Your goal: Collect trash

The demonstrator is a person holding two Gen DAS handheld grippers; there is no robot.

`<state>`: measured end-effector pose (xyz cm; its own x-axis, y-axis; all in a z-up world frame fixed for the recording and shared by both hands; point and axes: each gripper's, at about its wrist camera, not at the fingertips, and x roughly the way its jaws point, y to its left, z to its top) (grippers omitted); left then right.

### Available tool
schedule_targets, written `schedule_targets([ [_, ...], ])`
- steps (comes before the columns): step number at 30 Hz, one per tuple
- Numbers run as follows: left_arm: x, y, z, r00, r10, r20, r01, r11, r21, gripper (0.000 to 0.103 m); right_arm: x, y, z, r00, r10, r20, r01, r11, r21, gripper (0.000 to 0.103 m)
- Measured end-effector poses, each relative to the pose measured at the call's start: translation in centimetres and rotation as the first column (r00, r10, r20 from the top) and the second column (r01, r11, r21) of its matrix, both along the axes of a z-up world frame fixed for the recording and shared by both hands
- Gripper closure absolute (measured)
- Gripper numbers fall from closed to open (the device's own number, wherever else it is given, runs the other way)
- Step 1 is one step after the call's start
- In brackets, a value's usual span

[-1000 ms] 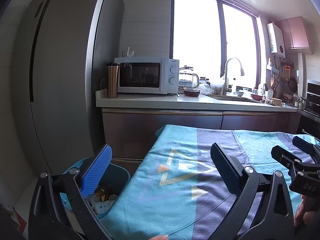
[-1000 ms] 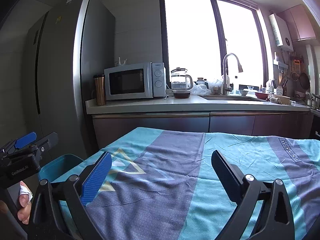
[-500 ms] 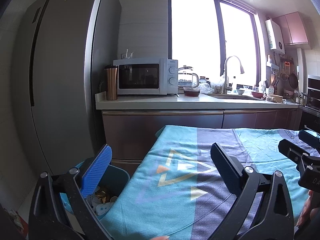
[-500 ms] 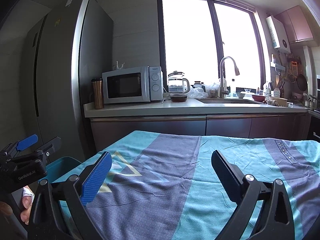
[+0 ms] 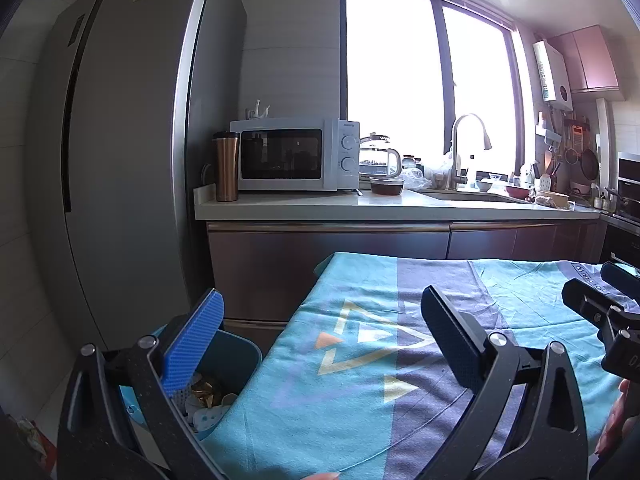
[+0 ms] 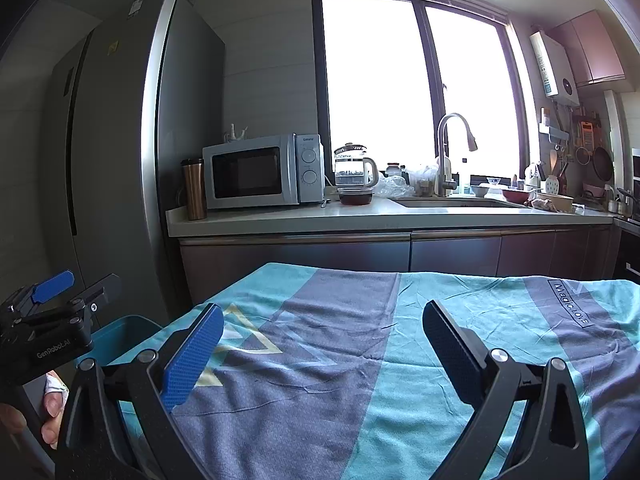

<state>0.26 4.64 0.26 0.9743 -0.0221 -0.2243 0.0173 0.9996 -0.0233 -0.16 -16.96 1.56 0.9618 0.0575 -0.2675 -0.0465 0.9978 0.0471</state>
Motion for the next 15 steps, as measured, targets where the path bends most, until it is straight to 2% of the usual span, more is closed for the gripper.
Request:
schedule_targets([
  [15,-0.36,-0.1,-0.14,1.0,0.009,0.006,-0.009,1.0,0.009,0.006,0.15,-0.17,-0.06,1.0,-0.004,-0.003,0.004,1.0,0.009,0.007],
])
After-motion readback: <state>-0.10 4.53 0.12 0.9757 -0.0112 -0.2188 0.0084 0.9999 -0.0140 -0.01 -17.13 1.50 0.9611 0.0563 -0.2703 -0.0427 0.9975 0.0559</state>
